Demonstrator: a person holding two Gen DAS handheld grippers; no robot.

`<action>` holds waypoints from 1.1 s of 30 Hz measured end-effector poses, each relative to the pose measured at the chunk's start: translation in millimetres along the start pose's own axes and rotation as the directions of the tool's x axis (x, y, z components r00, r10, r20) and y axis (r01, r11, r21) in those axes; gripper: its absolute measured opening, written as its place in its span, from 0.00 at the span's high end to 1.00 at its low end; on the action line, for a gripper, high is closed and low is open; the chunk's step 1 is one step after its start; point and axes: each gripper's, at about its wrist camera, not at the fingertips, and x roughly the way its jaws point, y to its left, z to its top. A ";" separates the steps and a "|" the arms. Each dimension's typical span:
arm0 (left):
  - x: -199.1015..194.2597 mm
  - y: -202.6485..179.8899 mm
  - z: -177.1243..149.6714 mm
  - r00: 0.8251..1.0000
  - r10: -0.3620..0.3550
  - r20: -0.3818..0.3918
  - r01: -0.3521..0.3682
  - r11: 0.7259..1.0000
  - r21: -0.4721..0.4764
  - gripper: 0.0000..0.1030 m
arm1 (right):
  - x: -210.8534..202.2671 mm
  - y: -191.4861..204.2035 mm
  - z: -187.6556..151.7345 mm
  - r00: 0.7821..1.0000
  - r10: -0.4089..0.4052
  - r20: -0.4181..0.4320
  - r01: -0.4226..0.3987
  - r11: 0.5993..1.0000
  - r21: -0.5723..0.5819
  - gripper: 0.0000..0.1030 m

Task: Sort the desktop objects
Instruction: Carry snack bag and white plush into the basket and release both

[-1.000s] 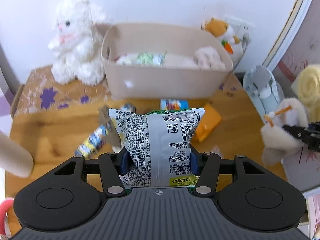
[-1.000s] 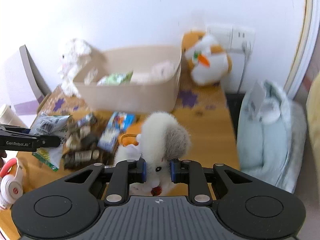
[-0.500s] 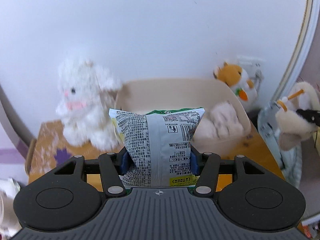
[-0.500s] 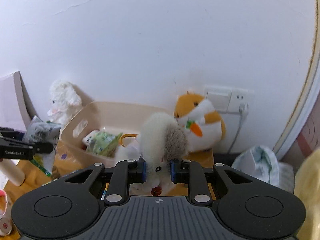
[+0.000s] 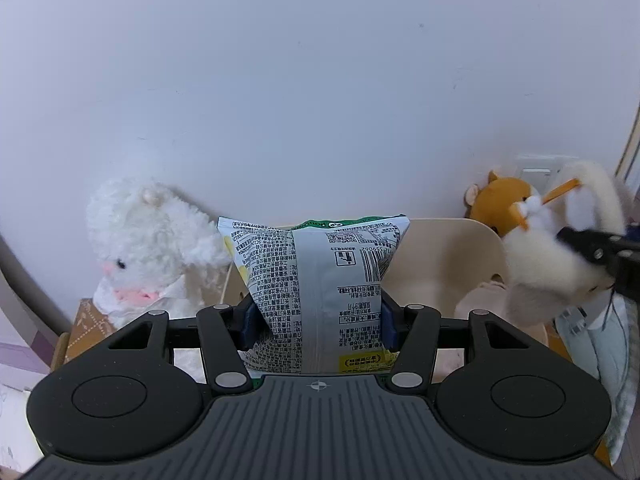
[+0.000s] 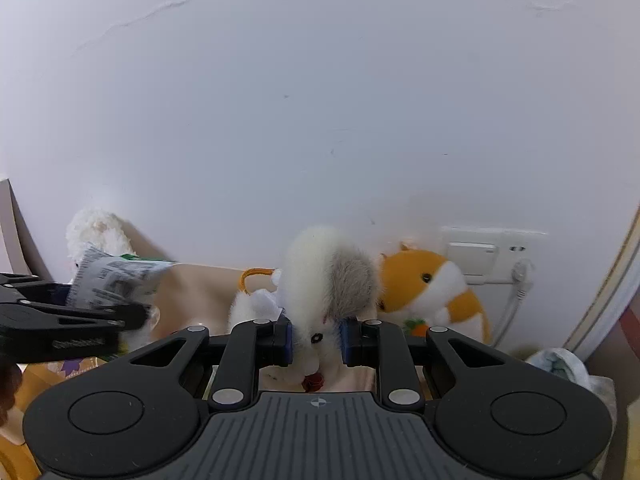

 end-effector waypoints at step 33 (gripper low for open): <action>-7.7 59.7 -50.5 0.994 -0.079 -0.080 0.085 0.993 0.077 0.20 | 7.8 2.7 -77.3 0.996 0.027 -0.090 -0.033 0.997 -0.064 0.00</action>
